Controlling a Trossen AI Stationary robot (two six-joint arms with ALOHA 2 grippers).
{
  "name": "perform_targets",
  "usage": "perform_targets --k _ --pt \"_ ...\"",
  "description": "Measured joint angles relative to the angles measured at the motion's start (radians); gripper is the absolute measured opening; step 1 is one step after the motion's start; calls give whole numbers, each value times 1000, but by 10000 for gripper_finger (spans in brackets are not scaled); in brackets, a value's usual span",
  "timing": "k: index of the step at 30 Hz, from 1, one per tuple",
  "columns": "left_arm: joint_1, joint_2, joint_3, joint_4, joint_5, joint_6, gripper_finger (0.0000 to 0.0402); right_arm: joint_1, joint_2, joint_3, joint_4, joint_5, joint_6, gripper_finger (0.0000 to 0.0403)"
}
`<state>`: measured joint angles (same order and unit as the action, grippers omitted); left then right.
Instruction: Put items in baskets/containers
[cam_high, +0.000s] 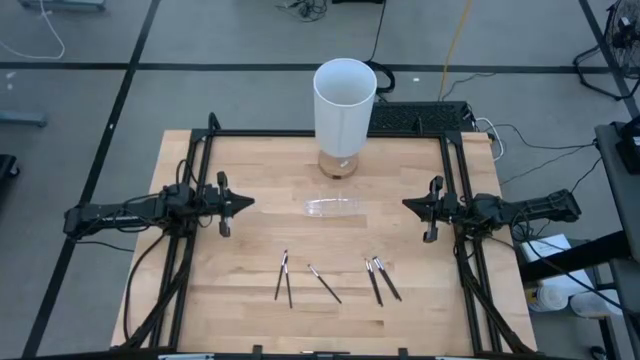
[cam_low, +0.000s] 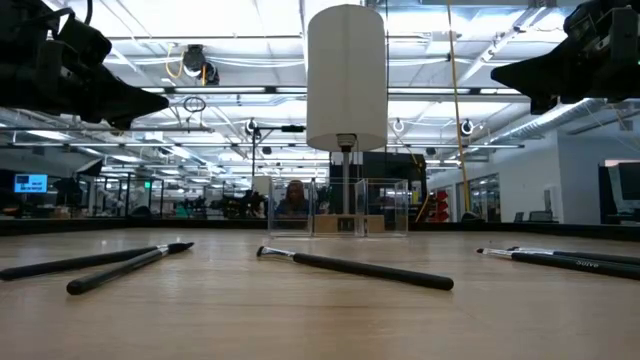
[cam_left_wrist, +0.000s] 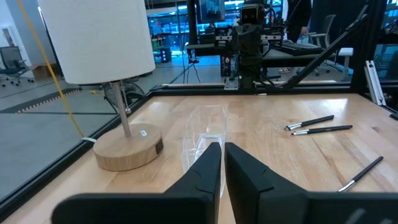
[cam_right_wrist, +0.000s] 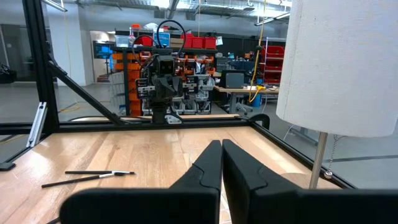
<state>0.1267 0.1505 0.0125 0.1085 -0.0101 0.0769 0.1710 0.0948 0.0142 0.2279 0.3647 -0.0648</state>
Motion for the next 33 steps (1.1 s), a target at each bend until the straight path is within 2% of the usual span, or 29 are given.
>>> perform_targets --k 18,22,29,33 --pt "0 0 0 0 0 0 31 0 0 0 1 0 -1 0" --pt "0 0 0 0 0 0 31 0 0 0 49 0 -32 0" --pt "0 0 0 1 9 -64 31 0 0 0 104 -2 165 0" --pt "0 0 0 -2 10 -94 31 0 0 0 97 -1 208 0"
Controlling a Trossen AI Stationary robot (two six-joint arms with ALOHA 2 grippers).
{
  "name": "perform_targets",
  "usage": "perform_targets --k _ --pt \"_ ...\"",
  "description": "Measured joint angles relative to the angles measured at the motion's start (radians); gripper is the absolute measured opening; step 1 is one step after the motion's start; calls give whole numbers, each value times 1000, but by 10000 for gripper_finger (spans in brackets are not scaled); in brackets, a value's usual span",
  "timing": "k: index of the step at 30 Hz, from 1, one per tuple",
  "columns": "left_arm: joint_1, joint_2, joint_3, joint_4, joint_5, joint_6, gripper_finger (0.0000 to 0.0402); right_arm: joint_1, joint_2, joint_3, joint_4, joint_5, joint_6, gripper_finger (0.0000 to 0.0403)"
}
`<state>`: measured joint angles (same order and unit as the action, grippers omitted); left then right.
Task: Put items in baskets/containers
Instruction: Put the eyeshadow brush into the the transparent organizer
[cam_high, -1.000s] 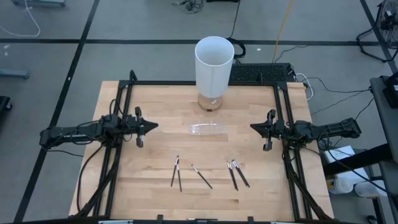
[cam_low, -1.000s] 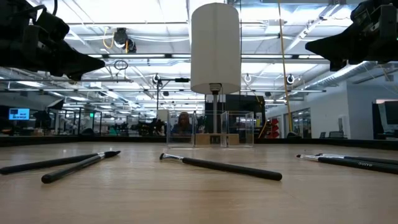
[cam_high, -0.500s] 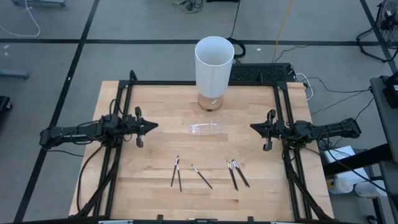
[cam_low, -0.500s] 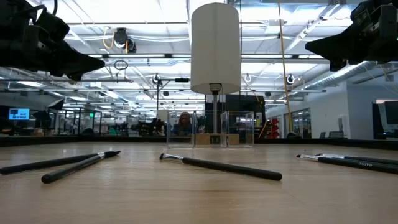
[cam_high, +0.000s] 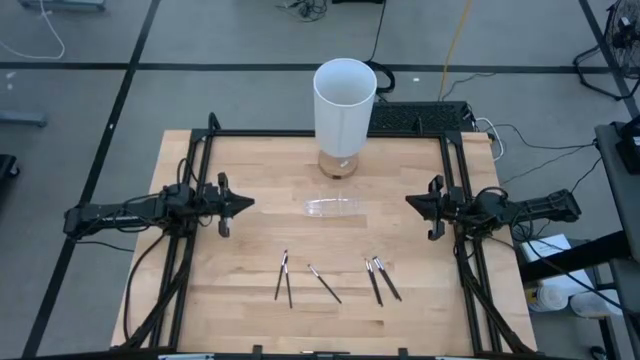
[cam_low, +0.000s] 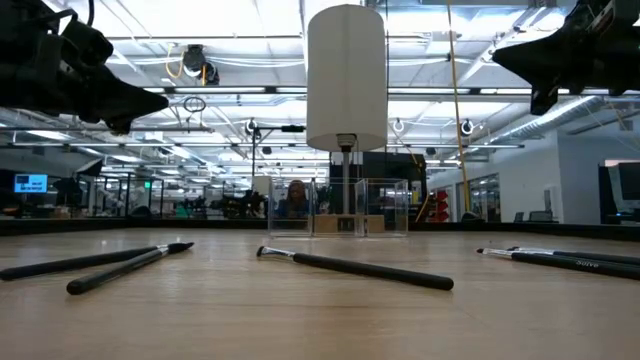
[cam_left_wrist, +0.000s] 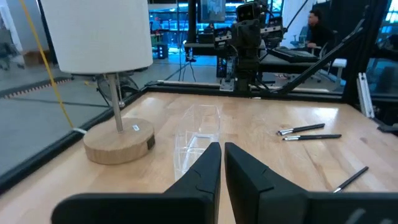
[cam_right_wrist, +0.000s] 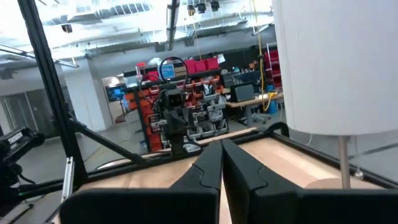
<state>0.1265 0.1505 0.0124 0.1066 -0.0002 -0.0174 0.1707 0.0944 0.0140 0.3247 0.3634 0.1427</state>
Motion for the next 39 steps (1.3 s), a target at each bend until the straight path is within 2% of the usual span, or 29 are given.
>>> perform_targets --k 3,6,10,16,22,29,33,39 --pt "0 0 0 1 -1 -12 31 -1 1 0 29 8 -11 0" --pt "0 0 0 21 -4 14 31 -12 4 0 98 36 -131 0" --pt "0 0 0 22 -5 42 31 -22 26 0 93 30 -260 0" --pt "0 0 0 64 -83 190 31 -23 77 0 95 26 -268 0" --pt "0 0 0 125 -103 173 31 -23 153 10 144 25 -295 0" --pt "-1 0 0 66 -94 118 31 -10 300 100 120 -21 -335 0" --pt "-20 18 0 20 -27 138 31 38 455 210 77 122 -348 0" --pt "-30 60 0 143 -57 196 31 130 734 440 -49 330 -409 0"
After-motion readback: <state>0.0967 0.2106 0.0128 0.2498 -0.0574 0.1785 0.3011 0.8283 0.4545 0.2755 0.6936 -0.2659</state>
